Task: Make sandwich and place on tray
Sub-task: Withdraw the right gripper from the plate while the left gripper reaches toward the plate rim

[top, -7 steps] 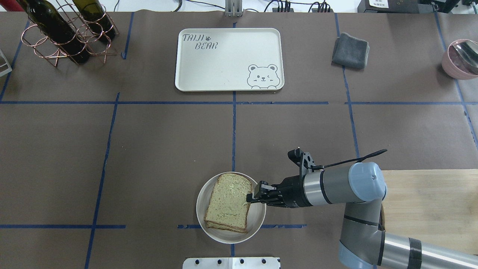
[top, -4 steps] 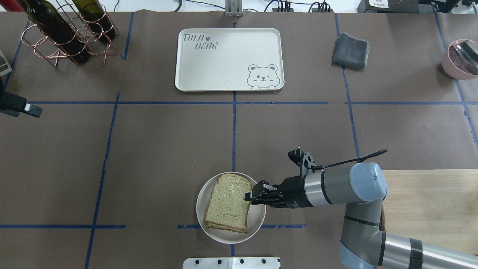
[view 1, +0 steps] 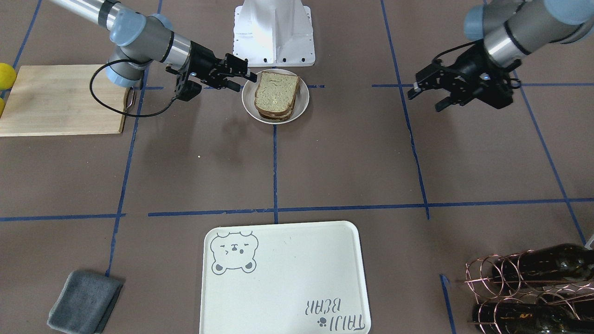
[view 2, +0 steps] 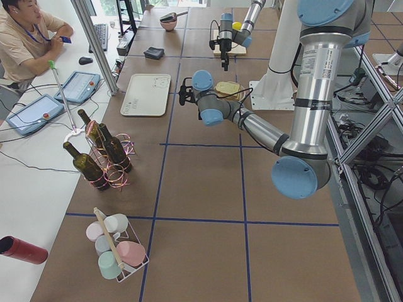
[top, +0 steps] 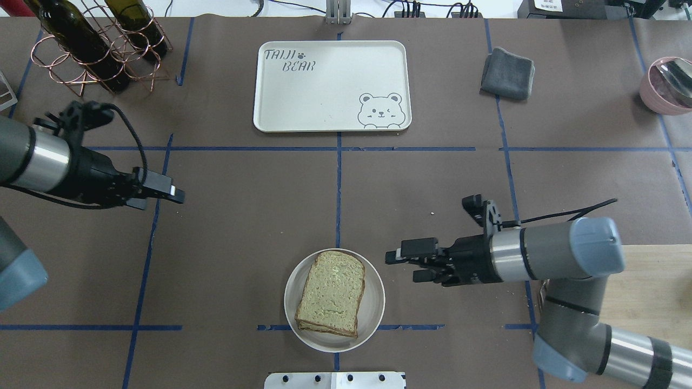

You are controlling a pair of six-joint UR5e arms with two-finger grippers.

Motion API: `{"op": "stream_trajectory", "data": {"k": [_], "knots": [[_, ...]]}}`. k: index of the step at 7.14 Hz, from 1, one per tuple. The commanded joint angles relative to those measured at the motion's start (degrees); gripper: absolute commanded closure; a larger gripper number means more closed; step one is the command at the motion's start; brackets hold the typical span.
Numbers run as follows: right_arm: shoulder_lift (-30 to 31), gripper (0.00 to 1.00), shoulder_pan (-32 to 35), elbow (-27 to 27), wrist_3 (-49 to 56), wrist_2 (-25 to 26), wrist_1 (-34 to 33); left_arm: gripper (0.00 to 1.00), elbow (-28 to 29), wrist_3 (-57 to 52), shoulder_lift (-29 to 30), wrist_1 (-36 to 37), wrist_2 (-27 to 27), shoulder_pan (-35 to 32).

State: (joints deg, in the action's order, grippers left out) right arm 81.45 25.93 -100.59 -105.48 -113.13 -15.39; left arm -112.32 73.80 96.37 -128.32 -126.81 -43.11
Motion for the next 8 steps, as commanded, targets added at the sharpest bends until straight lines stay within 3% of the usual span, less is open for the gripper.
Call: {"op": "stream_trajectory", "data": {"k": [1,2,3,4,8], "knots": [[7.7,0.0,14.2,-1.4,0.1,-11.2,-0.6,0.08,-0.3,11.0,1.9,0.4,11.6,12.8],[8.2,0.0,19.1,-1.1,0.3,-15.3,-2.1,0.21,1.6,15.1,7.5,5.7,19.4,18.6],[8.4,0.0,20.8,-0.9,0.5,-16.5,-3.1,0.36,4.4,15.8,14.4,13.2,21.0,19.9],[8.8,0.0,21.4,-0.8,0.5,-16.6,-3.2,0.46,5.6,15.8,15.9,14.4,21.1,20.1],[8.6,0.0,21.3,0.1,0.7,-16.5,-3.2,0.52,7.9,16.2,16.5,14.1,24.9,24.3]]}}
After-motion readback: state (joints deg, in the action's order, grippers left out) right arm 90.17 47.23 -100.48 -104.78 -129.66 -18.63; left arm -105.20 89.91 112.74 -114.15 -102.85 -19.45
